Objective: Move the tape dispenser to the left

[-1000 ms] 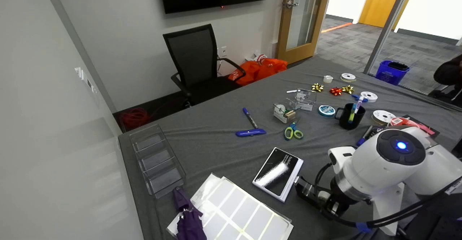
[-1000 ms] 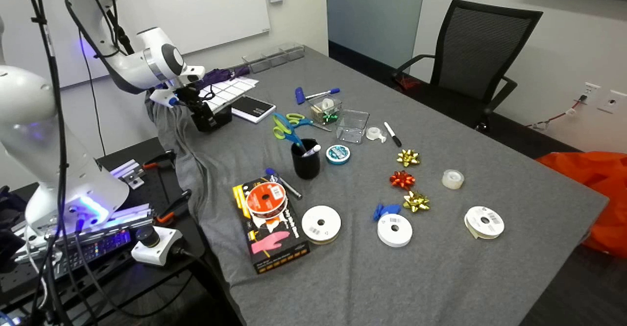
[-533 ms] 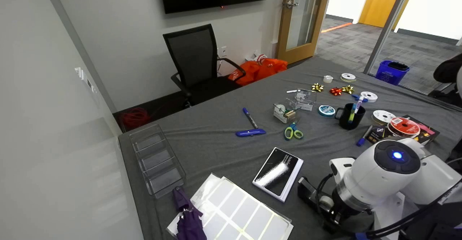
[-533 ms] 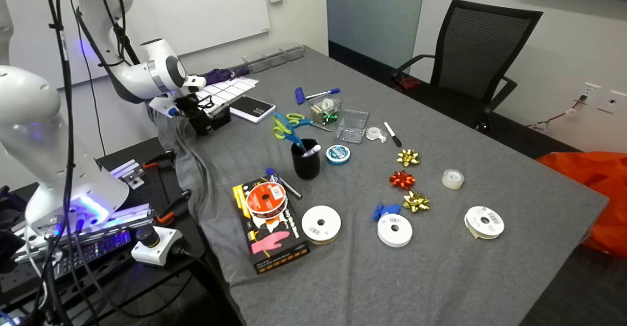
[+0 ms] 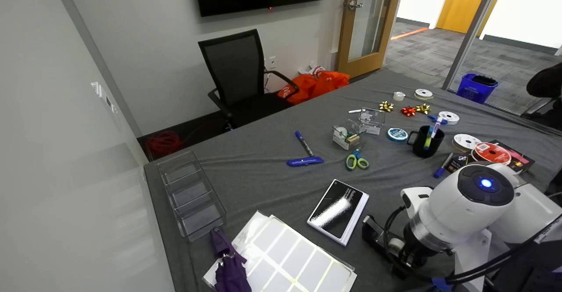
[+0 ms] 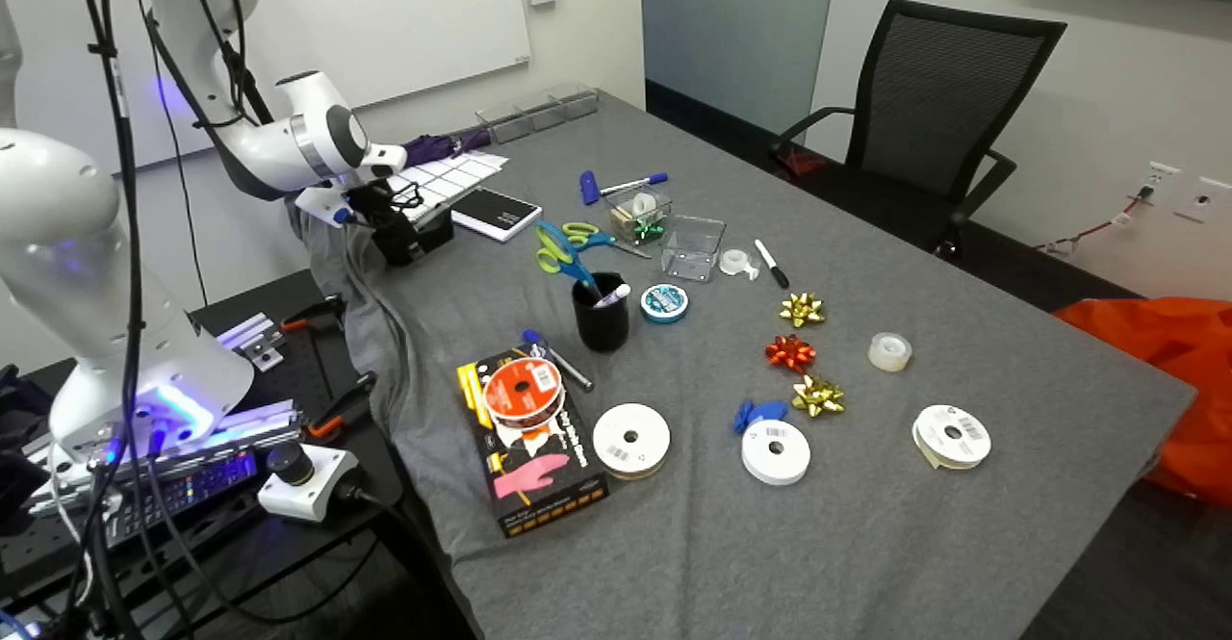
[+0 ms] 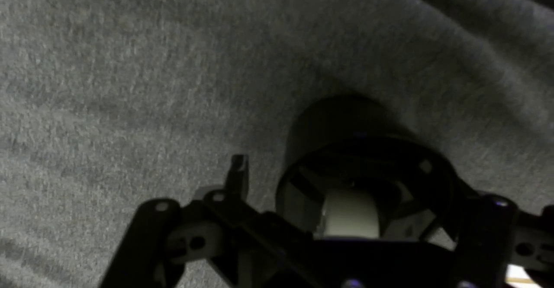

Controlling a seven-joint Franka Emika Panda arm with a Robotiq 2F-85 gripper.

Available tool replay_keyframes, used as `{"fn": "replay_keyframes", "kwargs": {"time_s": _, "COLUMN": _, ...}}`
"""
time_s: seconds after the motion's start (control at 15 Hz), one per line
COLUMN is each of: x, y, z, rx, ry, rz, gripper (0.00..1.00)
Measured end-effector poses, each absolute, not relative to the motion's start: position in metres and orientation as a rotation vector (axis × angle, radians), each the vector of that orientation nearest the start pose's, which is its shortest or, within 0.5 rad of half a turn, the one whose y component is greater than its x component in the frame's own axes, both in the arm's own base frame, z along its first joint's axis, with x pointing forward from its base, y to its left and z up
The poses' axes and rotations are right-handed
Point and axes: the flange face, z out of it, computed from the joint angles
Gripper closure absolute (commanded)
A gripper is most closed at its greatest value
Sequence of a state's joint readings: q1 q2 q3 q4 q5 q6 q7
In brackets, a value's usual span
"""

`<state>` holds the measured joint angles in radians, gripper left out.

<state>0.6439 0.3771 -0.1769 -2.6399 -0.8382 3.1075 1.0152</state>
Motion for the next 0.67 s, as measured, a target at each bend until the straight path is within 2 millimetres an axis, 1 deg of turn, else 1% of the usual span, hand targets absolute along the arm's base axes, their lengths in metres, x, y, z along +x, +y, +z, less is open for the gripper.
{"fn": "replay_keyframes", "kwargs": {"time_s": 0.2, "x": 0.322, "y": 0.225, "z": 0.131, "rx": -3.129, "ry": -0.502, "rz": -0.215, "gripper": 0.0}}
{"fn": "replay_keyframes", "kwargs": {"time_s": 0.67, "x": 0.302, "y": 0.22, "z": 0.146, "rx": -3.04, "ry": -0.523, "rz": -0.184, "gripper": 0.0}}
